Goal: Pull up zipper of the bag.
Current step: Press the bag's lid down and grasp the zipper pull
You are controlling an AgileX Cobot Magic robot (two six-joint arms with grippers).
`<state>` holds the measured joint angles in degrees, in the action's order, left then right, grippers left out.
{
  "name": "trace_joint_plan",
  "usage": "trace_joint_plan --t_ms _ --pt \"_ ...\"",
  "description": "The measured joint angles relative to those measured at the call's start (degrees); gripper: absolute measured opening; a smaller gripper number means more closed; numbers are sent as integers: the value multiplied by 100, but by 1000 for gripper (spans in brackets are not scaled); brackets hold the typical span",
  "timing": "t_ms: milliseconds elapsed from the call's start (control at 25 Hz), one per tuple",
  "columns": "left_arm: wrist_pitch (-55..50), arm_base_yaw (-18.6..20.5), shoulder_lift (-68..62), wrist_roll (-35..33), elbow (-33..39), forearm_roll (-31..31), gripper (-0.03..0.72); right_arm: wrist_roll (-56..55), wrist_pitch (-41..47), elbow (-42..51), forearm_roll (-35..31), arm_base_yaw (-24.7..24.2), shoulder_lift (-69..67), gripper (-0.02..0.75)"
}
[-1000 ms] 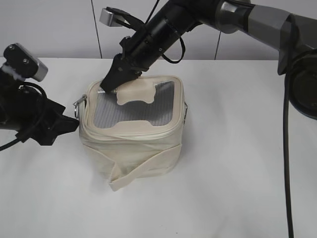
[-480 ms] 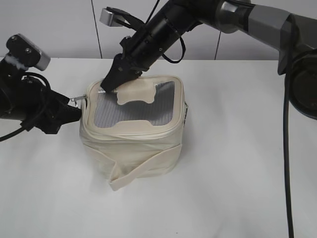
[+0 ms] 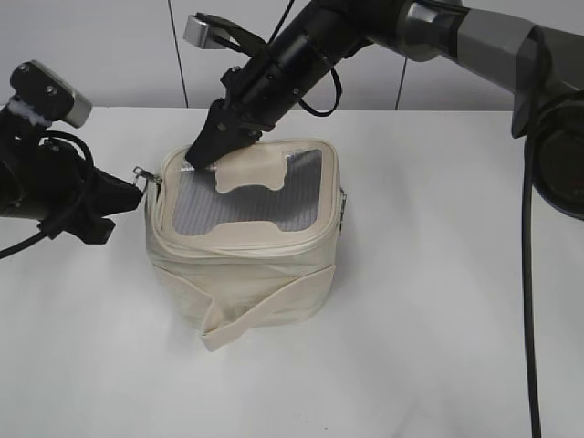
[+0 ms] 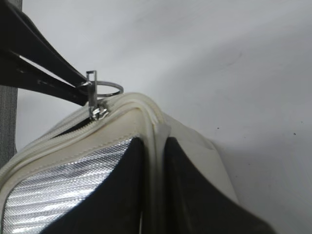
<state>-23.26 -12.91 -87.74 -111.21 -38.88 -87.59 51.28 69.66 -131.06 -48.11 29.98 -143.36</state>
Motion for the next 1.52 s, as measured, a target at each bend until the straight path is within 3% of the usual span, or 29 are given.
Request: trace_joint_plan --t_ms 240,680,1080,1360,1520 --pt "83 0 34 170 -1 364 -8 -51 0 0 5 0 0 94" --pt "-518 -18 722 2241 248 2350 -8 -125 2 0 10 4 0 94" --pt "-1146 -696 820 4013 248 3841 -8 -337 6 0 6 22 0 92" --pt "-1957 -753 1415 4393 239 4297 -8 -478 6 0 61 22 0 92" --pt "-2177 -809 1518 4398 239 4179 -8 -517 6 0 62 22 0 92"
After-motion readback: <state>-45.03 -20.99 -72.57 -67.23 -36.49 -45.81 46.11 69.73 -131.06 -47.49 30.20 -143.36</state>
